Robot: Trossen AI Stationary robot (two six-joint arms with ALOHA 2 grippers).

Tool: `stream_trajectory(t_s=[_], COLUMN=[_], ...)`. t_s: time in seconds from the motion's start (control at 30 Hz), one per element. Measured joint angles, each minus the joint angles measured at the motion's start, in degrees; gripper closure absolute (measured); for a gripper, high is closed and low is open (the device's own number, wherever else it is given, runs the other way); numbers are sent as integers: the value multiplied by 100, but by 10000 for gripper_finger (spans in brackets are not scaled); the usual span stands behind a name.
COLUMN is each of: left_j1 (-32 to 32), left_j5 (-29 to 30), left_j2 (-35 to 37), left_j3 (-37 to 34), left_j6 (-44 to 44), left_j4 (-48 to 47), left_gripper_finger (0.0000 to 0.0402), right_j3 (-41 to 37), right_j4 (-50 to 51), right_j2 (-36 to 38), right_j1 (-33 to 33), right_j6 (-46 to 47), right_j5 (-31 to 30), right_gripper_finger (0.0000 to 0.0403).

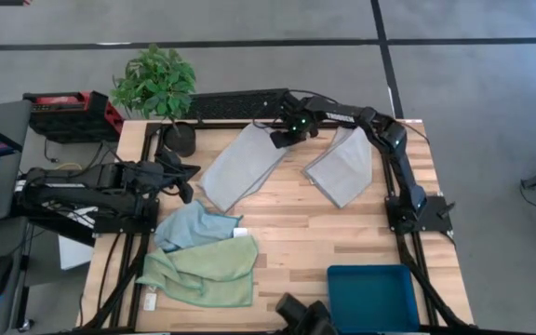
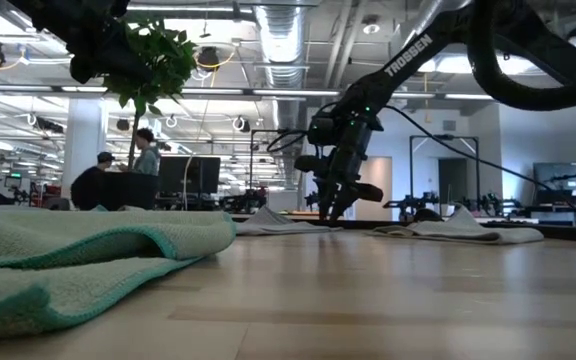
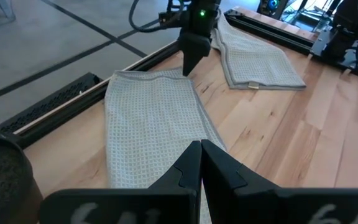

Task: Fold microfiber towels
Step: Fold the left gray microfiber towel

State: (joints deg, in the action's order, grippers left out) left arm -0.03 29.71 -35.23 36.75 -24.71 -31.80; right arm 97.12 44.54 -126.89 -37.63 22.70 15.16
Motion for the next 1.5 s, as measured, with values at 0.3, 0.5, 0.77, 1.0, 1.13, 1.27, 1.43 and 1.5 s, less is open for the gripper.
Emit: stream_trajectory(t_s=[0.3, 0.5, 0.77, 1.0, 1.13, 1.27, 1.43, 1.5], left_j1=[0, 0, 0, 0, 2, 0, 1, 0], left_j5=[0, 0, -51, -52, -51, -50, -57, -57], left_j2=[0, 1, 1, -1, -1, -1, -1, -1], left_j3=[0, 0, 0, 0, 0, 0, 0, 0], left_j6=[2, 0, -42, -44, -43, -43, -42, -42], left_j4=[1, 0, 5, 46, 47, 47, 45, 45], left_gripper_finger=[401, 401, 401, 401, 401, 401, 401, 401], right_j3=[0, -15, 43, 39, 33, 31, 31, 31], right_j4=[-66, -51, -63, -50, -127, -153, -145, -130], right_j2=[0, -180, -317, -315, -319, -322, -321, -294], right_j1=[39, -10, -120, -74, -67, -69, -65, -64], right_j6=[-62, 92, -13, -276, -363, -470, -475, -517], right_j5=[256, 404, 576, 393, 294, 278, 279, 277], right_gripper_finger=[274, 275, 277, 299, 342, 391, 392, 397])
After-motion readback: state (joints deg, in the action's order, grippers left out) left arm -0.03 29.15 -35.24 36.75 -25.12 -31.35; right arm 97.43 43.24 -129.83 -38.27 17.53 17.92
